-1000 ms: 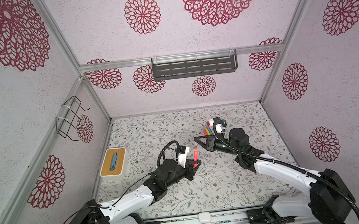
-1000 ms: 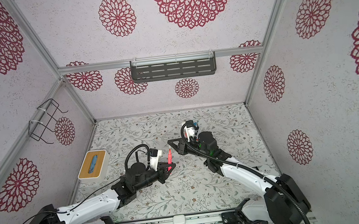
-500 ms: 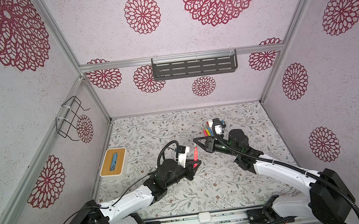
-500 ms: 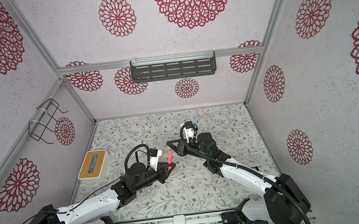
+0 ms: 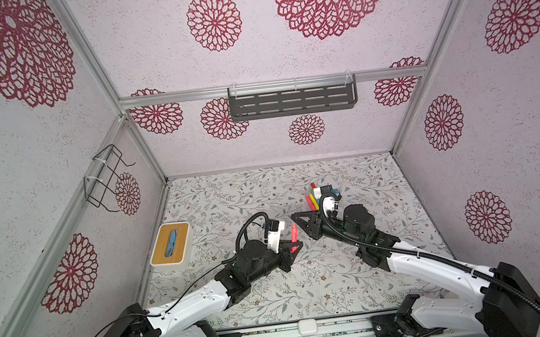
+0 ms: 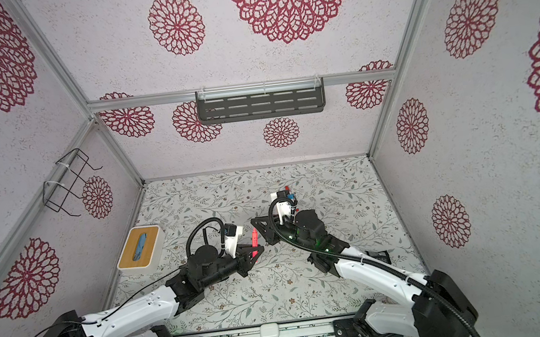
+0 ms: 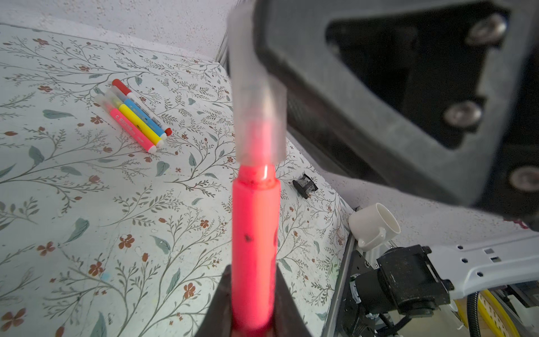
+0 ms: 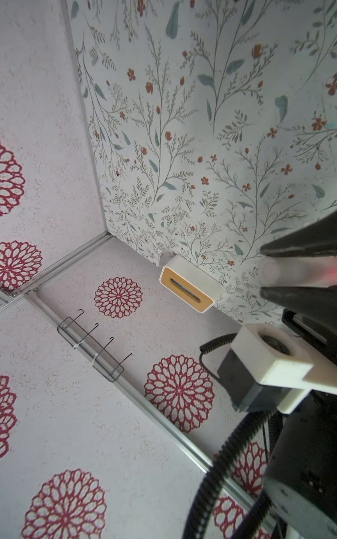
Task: Insert the pens into the pen caps
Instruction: 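Push the clear cap down over the highlighter tip with the right gripper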
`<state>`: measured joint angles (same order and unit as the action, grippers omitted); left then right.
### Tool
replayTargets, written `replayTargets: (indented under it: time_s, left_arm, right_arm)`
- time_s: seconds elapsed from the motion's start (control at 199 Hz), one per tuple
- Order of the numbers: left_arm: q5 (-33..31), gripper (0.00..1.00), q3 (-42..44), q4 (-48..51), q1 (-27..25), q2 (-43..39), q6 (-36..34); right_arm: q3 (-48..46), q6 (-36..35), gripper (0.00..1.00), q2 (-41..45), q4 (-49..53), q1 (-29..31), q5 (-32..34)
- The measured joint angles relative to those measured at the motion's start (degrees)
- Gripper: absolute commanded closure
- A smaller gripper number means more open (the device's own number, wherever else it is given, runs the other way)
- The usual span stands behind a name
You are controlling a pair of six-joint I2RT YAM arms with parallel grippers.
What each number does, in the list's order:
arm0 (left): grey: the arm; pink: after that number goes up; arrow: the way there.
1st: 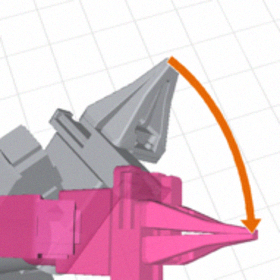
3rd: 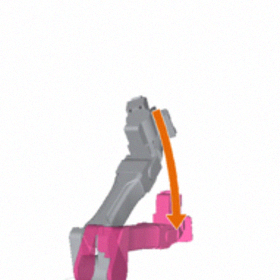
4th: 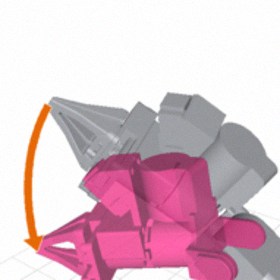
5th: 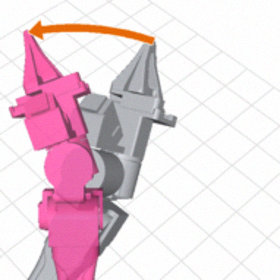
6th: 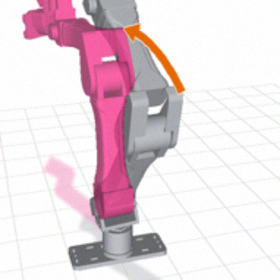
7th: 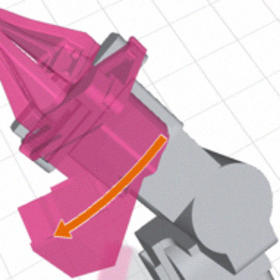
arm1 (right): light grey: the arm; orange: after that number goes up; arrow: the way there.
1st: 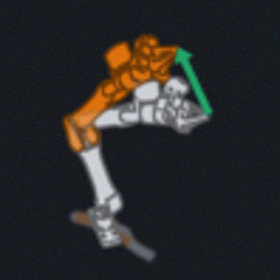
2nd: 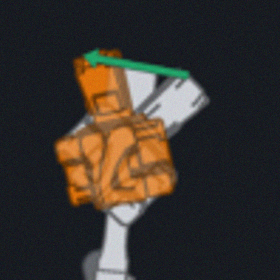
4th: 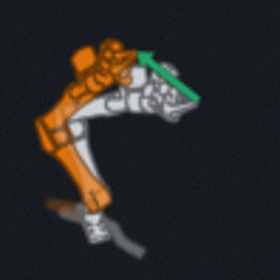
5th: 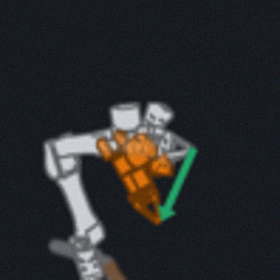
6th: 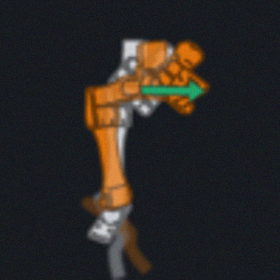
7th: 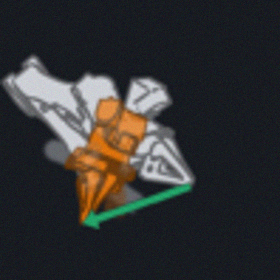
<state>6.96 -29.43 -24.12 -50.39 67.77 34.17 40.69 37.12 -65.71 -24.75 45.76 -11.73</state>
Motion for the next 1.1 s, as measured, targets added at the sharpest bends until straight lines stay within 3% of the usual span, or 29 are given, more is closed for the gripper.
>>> replayTargets:
  time_s: [0.216, 0.432, 0.698, 1.105]
  left_arm:
    - [-0.2, 1.0, 0.0, -0.39, -0.09, -0.66, -0.11]
    - [-0.22, 1.0, 0.0, -0.39, -0.09, -1.36, -0.13]
    - [0.0, 1.0, 0.0, -0.5, -0.09, -1.99, -0.13]
    - [0.55, 1.0, 0.13, -1.05, -0.09, -2.91, -0.15]
  right_arm:
    - [-0.7, -3.43, 0.51, 0.87, 5.53, 3.5, 2.03]
    - [-2.6, -4.9, 0.38, 6.88, 8.72, 3.69, 4.37]
    - [3.48, -5.92, 0.4, 9.81, 13.42, 1.62, 5.44]
    - [12.7, -6.08, 0.5, -0.04, 17.09, -0.68, -0.02]
